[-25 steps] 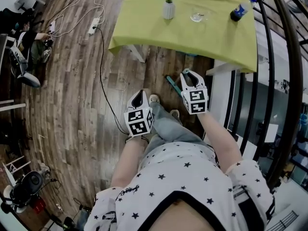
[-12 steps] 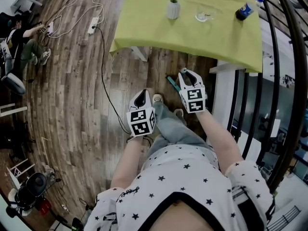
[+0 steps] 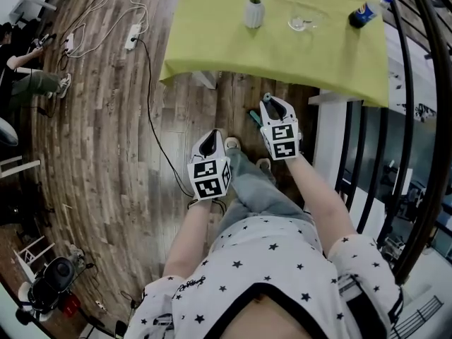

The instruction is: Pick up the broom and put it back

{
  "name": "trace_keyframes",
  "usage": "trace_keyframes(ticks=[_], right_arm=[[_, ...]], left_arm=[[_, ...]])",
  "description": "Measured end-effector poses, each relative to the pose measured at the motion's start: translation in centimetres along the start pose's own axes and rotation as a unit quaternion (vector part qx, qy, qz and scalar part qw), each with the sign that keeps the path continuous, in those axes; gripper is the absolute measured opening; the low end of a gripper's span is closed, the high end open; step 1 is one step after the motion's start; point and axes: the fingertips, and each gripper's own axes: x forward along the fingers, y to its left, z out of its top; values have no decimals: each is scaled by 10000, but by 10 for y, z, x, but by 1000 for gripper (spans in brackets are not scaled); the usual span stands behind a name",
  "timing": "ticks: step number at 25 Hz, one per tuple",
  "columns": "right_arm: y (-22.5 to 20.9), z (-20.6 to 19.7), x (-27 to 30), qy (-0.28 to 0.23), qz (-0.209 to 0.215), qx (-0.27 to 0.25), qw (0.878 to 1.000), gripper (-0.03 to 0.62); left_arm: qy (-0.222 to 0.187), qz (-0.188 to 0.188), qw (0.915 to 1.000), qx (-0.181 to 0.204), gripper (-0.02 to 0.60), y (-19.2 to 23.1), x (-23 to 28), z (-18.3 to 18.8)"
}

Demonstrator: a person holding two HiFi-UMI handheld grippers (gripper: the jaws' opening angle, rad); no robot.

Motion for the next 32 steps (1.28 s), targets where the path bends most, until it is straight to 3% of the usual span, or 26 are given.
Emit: trace_keyframes(ticks=[32], right_arm=[[-44, 9, 70, 192, -440, 361, 9982, 78]], left_arm=[[332, -240, 9991, 104, 11, 11, 37, 1]])
